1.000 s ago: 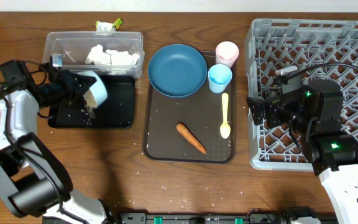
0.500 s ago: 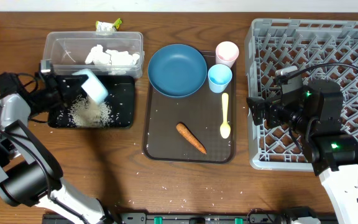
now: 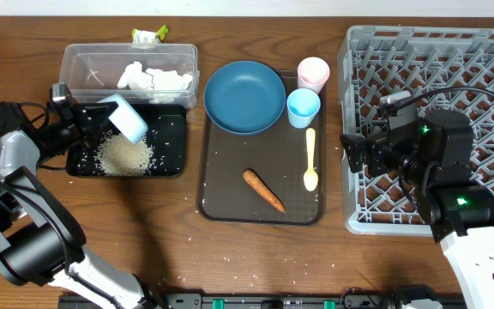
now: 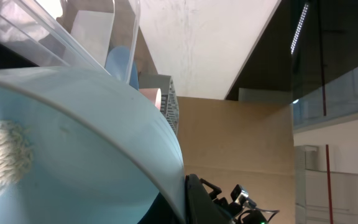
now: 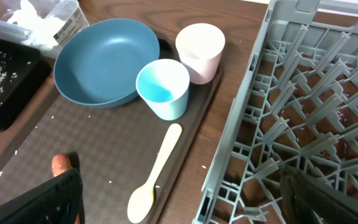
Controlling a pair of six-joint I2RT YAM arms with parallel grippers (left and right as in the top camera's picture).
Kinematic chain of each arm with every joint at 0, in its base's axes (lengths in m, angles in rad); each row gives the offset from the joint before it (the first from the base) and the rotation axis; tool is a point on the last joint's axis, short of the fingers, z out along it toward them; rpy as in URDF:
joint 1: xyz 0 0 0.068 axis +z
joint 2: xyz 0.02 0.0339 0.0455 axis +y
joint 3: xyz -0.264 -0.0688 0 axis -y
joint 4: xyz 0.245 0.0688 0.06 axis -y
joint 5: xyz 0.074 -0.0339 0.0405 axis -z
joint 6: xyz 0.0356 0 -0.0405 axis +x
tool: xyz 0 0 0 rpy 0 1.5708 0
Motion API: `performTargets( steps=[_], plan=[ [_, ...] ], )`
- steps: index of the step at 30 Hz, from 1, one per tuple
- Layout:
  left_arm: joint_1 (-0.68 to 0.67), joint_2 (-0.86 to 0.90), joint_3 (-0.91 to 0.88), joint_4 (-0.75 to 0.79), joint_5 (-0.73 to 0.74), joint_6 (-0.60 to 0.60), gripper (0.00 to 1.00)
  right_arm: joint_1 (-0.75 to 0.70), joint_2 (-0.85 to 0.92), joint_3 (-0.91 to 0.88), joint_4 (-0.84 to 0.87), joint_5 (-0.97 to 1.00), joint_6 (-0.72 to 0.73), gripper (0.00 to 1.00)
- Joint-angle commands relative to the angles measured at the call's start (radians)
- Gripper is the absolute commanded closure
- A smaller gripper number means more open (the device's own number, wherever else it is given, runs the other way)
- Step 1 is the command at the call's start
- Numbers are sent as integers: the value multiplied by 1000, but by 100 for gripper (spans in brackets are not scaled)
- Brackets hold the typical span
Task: Sort waste into correct bins and load items into the dishwasher rack
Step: 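Tip the rice bowl over the black tray with the left gripper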
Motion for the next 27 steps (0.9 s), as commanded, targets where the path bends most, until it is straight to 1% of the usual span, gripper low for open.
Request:
performTargets(
  steps=[1, 3, 6, 9, 13, 16, 20, 22, 25, 27],
  plan=[
    [2, -3, 16, -9, 30, -24, 94, 10, -2, 18, -2, -11, 13, 1],
    [2, -6, 16, -9, 29, -23, 94, 10, -2, 18, -2, -11, 13, 1],
    [3, -8, 16, 31, 26, -25, 94, 10, -2, 18, -2, -11, 13, 1],
    [1, -14, 16, 5, 29, -79, 94, 10, -2, 18, -2, -11, 13, 1],
    [-4, -27, 16, 36, 28, -74, 94, 10, -2, 18, -2, -11, 13, 1],
    [-5, -28, 16, 23, 29, -142, 94, 10, -2, 18, -2, -11, 13, 1],
    [-10, -32, 16, 76, 27, -154, 94, 10, -2, 18, -1, -11, 13, 1],
    [-10, -36, 16, 53, 29, -220, 94, 10, -2, 18, -1, -10, 13, 1],
    [-21, -51, 16, 70, 28, -223, 94, 10, -2, 18, -4, -10, 13, 1],
    [-26, -63, 16, 52, 29, -248, 94, 10, -2, 18, -4, -10, 13, 1]
  ],
)
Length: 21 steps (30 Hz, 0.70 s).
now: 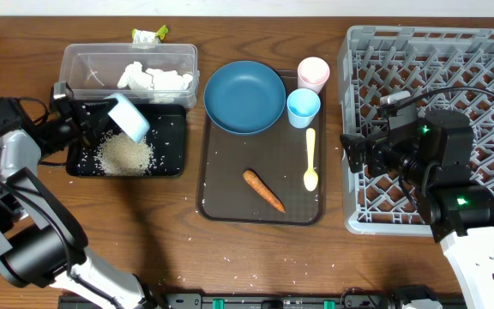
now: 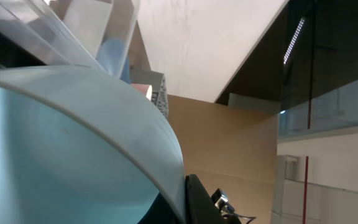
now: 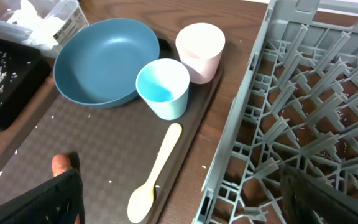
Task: Sort waste into correct bins and load items into the dishwasher rack
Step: 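Tip the rice bowl over the black tray with the left gripper, then bring the emptied bowl back over the serving tray with the left gripper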
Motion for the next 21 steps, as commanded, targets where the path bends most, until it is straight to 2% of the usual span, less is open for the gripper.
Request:
performTargets(
  steps=[1, 5, 9, 12, 17, 21],
  plan=[
    [-16, -56, 16, -14, 26, -46, 94, 10, -2, 18, -3, -10, 13, 1],
    [-40, -113, 16, 8, 24, -23, 94, 10, -2, 18, -1, -10, 13, 1],
    [-47, -169, 16, 41, -77, -23, 94, 10, -2, 18, -1, -10, 13, 1],
    [-72, -205, 15, 34, -100, -15, 94, 10, -2, 18, -2, -11, 13, 1],
    [-201, -288, 15, -1, -158, 48, 94, 10, -2, 18, 0, -11, 13, 1],
    [-365, -357, 15, -97, -372, 112, 94, 10, -2, 18, -1, -11, 13, 1]
  ],
)
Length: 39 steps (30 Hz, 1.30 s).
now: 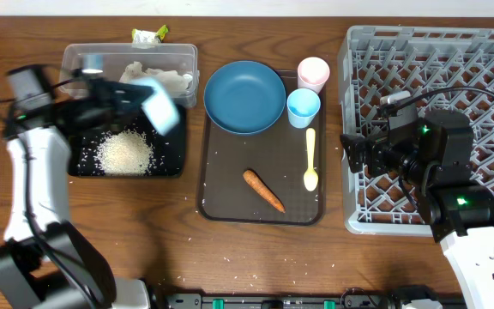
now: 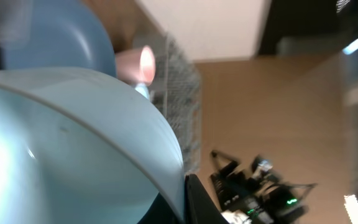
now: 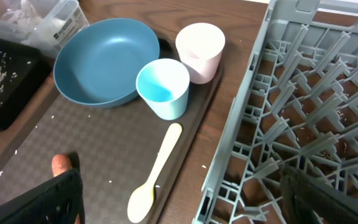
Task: Sort waste into correct bins and load items into the dishwasher rack
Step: 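Bring the emptied bowl back over the serving tray with the left gripper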
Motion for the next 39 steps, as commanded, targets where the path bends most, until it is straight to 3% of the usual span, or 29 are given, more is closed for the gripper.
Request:
performTargets(
  steps=[1, 6, 11, 18, 22, 29, 39],
  plan=[
    [-153, -79, 15, -78, -252, 100, 94, 10, -2, 18, -2, -11, 13, 1],
    [-392, -100, 15, -241, -642, 204, 94, 10, -2, 18, -3, -11, 13, 1],
    [-646, -99, -11, -346, -990, 215, 94, 10, -2, 18, -1, -11, 13, 1],
    [-933, -88, -95, -352, -1224, 240, 94, 10, -2, 18, -5, -11, 13, 1],
    [-1012, -74, -150, -328, -1339, 221, 94, 10, -2, 18, -10, -11, 13, 1],
    [-1031, -36, -223, -212, -1362, 221, 94, 10, -2, 18, -12, -11, 13, 1],
    [-1031, 30, -222, -152, -1221, 221, 94, 10, -2, 18, -15, -16, 14, 1]
  ],
)
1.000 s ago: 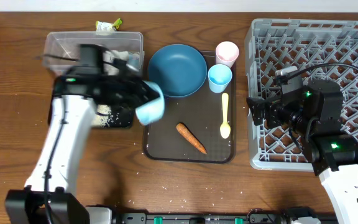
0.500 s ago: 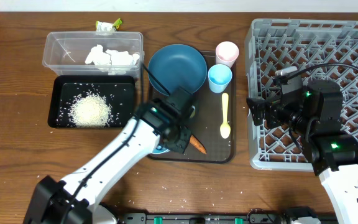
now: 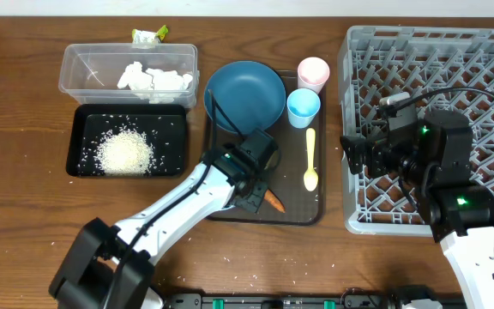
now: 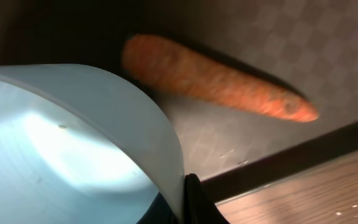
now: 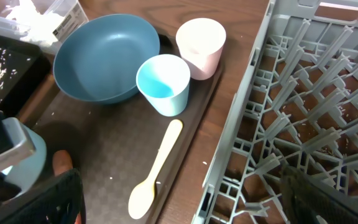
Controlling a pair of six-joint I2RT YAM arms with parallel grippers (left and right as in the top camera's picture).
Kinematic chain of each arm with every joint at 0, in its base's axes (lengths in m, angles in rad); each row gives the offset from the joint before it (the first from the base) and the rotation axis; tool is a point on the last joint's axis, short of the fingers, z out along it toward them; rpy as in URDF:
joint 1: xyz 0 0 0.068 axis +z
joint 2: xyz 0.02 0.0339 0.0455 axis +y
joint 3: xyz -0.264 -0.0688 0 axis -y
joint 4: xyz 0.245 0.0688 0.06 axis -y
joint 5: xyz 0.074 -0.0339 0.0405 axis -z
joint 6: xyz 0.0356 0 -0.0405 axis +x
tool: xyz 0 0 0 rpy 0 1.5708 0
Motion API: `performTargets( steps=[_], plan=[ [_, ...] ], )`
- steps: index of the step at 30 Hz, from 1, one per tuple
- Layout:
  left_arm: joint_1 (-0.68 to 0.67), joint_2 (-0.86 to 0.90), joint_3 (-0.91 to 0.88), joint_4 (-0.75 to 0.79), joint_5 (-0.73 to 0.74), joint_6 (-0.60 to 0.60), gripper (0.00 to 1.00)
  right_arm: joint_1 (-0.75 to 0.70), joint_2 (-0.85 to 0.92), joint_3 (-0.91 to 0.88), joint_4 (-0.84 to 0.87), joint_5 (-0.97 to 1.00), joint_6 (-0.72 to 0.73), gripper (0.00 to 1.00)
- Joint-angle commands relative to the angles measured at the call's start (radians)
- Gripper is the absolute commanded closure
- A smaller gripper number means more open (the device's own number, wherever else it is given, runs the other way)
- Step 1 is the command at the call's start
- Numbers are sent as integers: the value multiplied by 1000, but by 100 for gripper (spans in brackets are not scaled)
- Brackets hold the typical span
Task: Sort waste into correct bins and load items into the dishwasher rack
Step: 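Bring the emptied bowl back over the serving tray with the left gripper, then grasp the light-blue bowl with the right gripper from the left gripper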
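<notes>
My left gripper [image 3: 251, 172] is shut on the rim of a pale blue bowl [image 4: 73, 143], low over the brown tray [image 3: 286, 137]. The bowl is empty inside and sits right beside the carrot [image 4: 222, 84], which my arm half covers in the overhead view. The bowl also shows in the right wrist view [image 5: 20, 158]. Also on the tray are a big dark blue bowl [image 3: 244, 96], a blue cup [image 3: 303, 107], a pink cup [image 3: 313, 74] and a yellow spoon [image 3: 310, 159]. My right gripper [image 5: 179, 199] hangs open over the left edge of the grey dishwasher rack [image 3: 436, 60].
A black bin [image 3: 170, 129] with a heap of rice lies left of the tray. Behind it stands a clear bin [image 3: 84, 64] holding crumpled tissue. A green wrapper [image 3: 148, 35] lies behind that bin. Rice grains are scattered on the wooden table.
My left gripper, still holding the pale blue bowl, was over the bins' right edge; now it is low over the tray beside the carrot. The right arm has not moved.
The bowl was held tilted over the black bin with some rice still in it. Then it was empty, still over the bin. Then it was at the bins' right side, and now it is at the tray by the carrot.
</notes>
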Motion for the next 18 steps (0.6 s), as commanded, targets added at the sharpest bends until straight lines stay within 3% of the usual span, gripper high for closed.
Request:
performTargets(
  steps=[1, 5, 7, 10, 13, 18],
  plan=[
    [-2, 18, -5, 9, 53, 5, 93, 10, -2, 18, -1, -27, 13, 1],
    [-2, 31, -5, 7, 62, 5, 92, 10, -2, 18, 5, -82, 13, 1],
    [-2, 31, -5, 7, 66, 5, 85, 10, -2, 18, 13, -93, 14, 1],
    [-2, 31, -5, 7, 66, -3, 61, 10, -2, 18, 27, -93, 48, 1],
    [7, 31, -3, 9, 65, -31, 53, 10, -2, 18, 43, -93, 114, 1],
    [98, 14, 43, -24, 66, -80, 50, 14, 1, 18, 102, -93, 256, 4]
  ],
)
